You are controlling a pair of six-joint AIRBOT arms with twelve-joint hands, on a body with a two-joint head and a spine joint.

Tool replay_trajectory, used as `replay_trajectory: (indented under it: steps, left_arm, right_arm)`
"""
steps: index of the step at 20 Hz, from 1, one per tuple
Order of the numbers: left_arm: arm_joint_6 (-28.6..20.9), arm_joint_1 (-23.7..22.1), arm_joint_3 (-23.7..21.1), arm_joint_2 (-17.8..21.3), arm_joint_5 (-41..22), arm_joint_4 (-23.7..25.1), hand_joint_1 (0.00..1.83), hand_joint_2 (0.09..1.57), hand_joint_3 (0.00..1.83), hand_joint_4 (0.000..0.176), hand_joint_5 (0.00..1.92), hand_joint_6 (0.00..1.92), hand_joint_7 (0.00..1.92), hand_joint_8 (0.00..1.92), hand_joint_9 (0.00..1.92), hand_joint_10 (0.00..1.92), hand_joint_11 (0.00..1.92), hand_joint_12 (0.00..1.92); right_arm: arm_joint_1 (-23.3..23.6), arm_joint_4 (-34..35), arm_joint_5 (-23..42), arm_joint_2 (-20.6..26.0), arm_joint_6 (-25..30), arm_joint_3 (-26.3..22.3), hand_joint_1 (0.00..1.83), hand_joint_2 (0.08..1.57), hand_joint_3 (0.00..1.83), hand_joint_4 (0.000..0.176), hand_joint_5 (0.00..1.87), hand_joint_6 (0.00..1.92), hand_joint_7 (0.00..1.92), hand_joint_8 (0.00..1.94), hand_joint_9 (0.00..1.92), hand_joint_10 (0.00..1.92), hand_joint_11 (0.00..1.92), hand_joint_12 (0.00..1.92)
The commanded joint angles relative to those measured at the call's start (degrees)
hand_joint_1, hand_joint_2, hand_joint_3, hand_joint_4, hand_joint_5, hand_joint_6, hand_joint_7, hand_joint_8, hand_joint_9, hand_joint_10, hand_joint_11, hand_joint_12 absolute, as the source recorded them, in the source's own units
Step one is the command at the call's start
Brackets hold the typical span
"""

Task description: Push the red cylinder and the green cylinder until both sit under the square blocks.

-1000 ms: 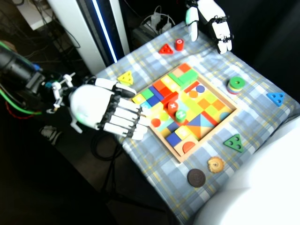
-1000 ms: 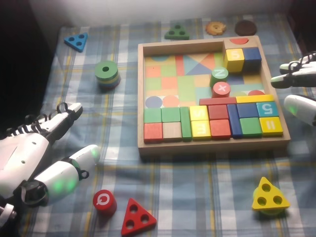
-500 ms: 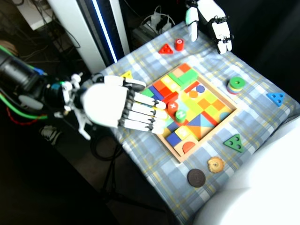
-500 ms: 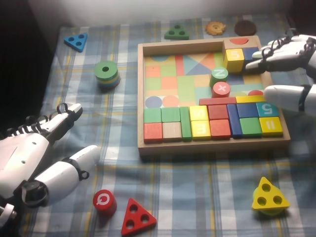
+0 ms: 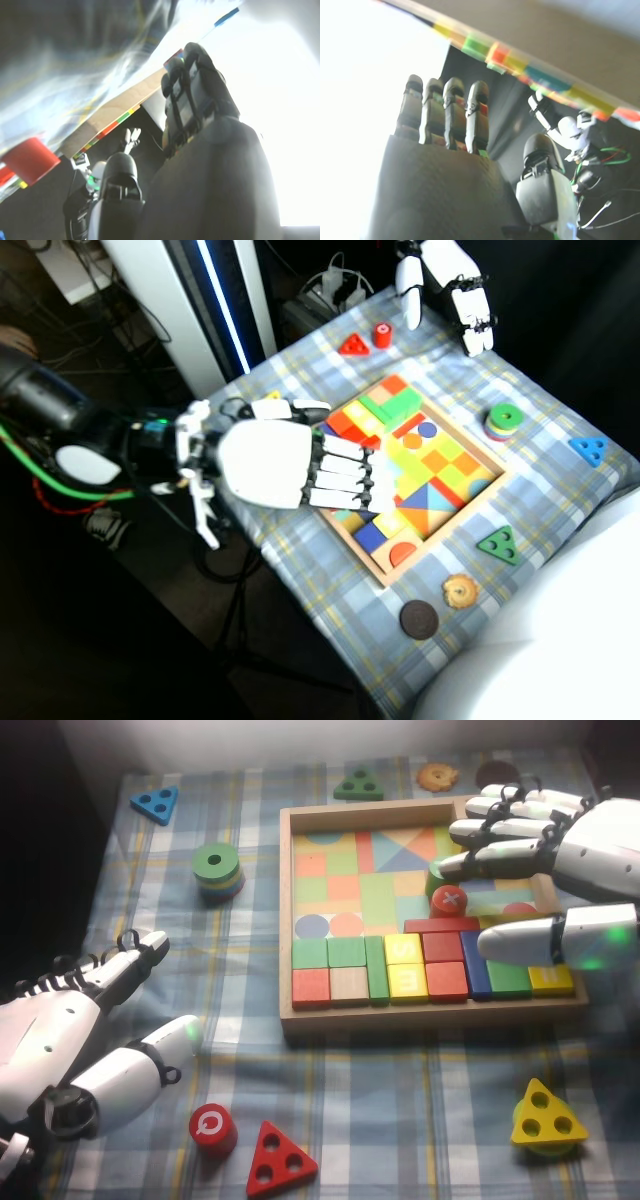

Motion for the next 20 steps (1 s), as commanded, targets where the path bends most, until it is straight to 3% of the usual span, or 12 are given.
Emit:
replay_trajectory:
  steps: [1, 2, 5, 9, 10, 12, 13, 14, 17, 18, 19, 20]
  left_arm:
    - [-0.1, -0.4, 0.1, 0.1, -6.0, 2.7, 0.02, 1.29, 0.00, 0.045, 0.19, 0.00, 0.40, 0.00, 0.39, 0.00, 0.33, 0.01]
    - [-0.1, -0.4, 0.1, 0.1, -6.0, 2.7, 0.01, 1.29, 0.00, 0.051, 0.18, 0.00, 0.39, 0.00, 0.39, 0.00, 0.32, 0.00]
    - [-0.1, -0.4, 0.1, 0.1, -6.0, 2.7, 0.00, 1.30, 0.00, 0.047, 0.17, 0.00, 0.41, 0.01, 0.41, 0.01, 0.33, 0.01]
    - [-0.1, -0.4, 0.1, 0.2, -6.0, 2.7, 0.00, 1.30, 0.00, 0.040, 0.18, 0.00, 0.41, 0.00, 0.41, 0.01, 0.33, 0.01]
    - [-0.1, -0.4, 0.1, 0.2, -6.0, 2.7, 0.00, 1.30, 0.00, 0.049, 0.17, 0.00, 0.41, 0.00, 0.41, 0.00, 0.32, 0.00]
    - [-0.1, -0.4, 0.1, 0.2, -5.9, 2.7, 0.00, 1.30, 0.00, 0.041, 0.17, 0.00, 0.41, 0.00, 0.41, 0.00, 0.32, 0.00]
    - [-0.1, -0.4, 0.0, 0.2, -5.9, 2.7, 0.00, 1.30, 0.00, 0.052, 0.17, 0.00, 0.40, 0.00, 0.41, 0.00, 0.32, 0.00]
    - [-0.1, -0.4, 0.0, 0.2, -5.9, 2.7, 0.00, 1.30, 0.00, 0.056, 0.16, 0.00, 0.38, 0.00, 0.38, 0.00, 0.30, 0.00]
    - [-0.1, -0.4, 0.0, 0.2, -5.9, 2.7, 0.01, 1.30, 0.00, 0.055, 0.17, 0.00, 0.39, 0.00, 0.39, 0.01, 0.32, 0.01]
    - [-0.1, -0.4, 0.1, 0.2, -5.8, 2.7, 0.02, 1.30, 0.00, 0.051, 0.18, 0.00, 0.40, 0.01, 0.40, 0.01, 0.33, 0.01]
    - [-0.1, -0.4, 0.1, 0.2, -5.8, 2.7, 0.01, 1.30, 0.00, 0.031, 0.19, 0.01, 0.41, 0.00, 0.41, 0.01, 0.35, 0.02]
    - [-0.1, -0.4, 0.1, 0.2, -5.7, 2.7, 0.01, 1.30, 0.00, 0.031, 0.19, 0.00, 0.40, 0.00, 0.41, 0.01, 0.34, 0.02]
  right_arm:
    - [1.1, 1.6, 6.4, -0.1, 0.5, 0.4, 0.00, 1.08, 0.00, 0.022, 0.37, 0.00, 0.10, 0.00, 0.00, 0.00, 0.00, 0.00]
    - [1.1, 1.4, 6.2, -0.2, 0.5, 0.4, 0.00, 1.06, 0.00, 0.023, 0.37, 0.00, 0.07, 0.00, 0.00, 0.00, 0.00, 0.00]
    - [1.1, 0.3, 4.9, -0.4, 0.5, 0.5, 0.00, 1.08, 0.00, 0.000, 0.40, 0.01, 0.08, 0.01, 0.00, 0.00, 0.00, 0.00]
    - [1.1, -1.0, 3.7, -0.4, 1.5, 0.5, 0.00, 1.08, 0.00, 0.005, 0.42, 0.01, 0.13, 0.02, 0.00, 0.00, 0.00, 0.00]
    - [1.1, -1.3, 3.7, -0.3, 2.2, 0.5, 0.00, 1.09, 0.00, 0.022, 0.43, 0.01, 0.14, 0.02, 0.00, 0.00, 0.00, 0.00]
    - [1.1, -1.6, 3.5, -0.3, 2.6, 0.5, 0.00, 1.09, 0.00, 0.034, 0.44, 0.01, 0.16, 0.02, 0.00, 0.00, 0.00, 0.00]
    - [1.1, -1.9, 3.3, -0.3, 2.7, 0.4, 0.00, 1.09, 0.00, 0.033, 0.44, 0.01, 0.16, 0.02, 0.00, 0.00, 0.00, 0.00]
    - [1.1, -2.1, 3.1, -0.2, 2.7, 0.2, 0.00, 1.08, 0.00, 0.045, 0.44, 0.01, 0.15, 0.01, 0.00, 0.00, 0.00, 0.00]
    - [1.1, -2.6, 2.3, 0.7, 2.7, -0.5, 0.00, 1.09, 0.00, 0.063, 0.43, 0.00, 0.16, 0.01, 0.00, 0.00, 0.00, 0.00]
    - [1.0, -2.6, 2.1, 1.2, 2.7, -0.8, 0.00, 1.08, 0.00, 0.082, 0.42, 0.00, 0.15, 0.01, 0.00, 0.00, 0.00, 0.00]
    - [1.0, -2.6, 1.9, 2.0, 2.7, -1.3, 0.00, 1.09, 0.00, 0.091, 0.42, 0.00, 0.16, 0.01, 0.00, 0.00, 0.00, 0.00]
    - [0.9, -2.6, 1.6, 2.8, 2.7, -1.8, 0.00, 1.10, 0.01, 0.089, 0.41, 0.00, 0.17, 0.01, 0.00, 0.00, 0.02, 0.01]
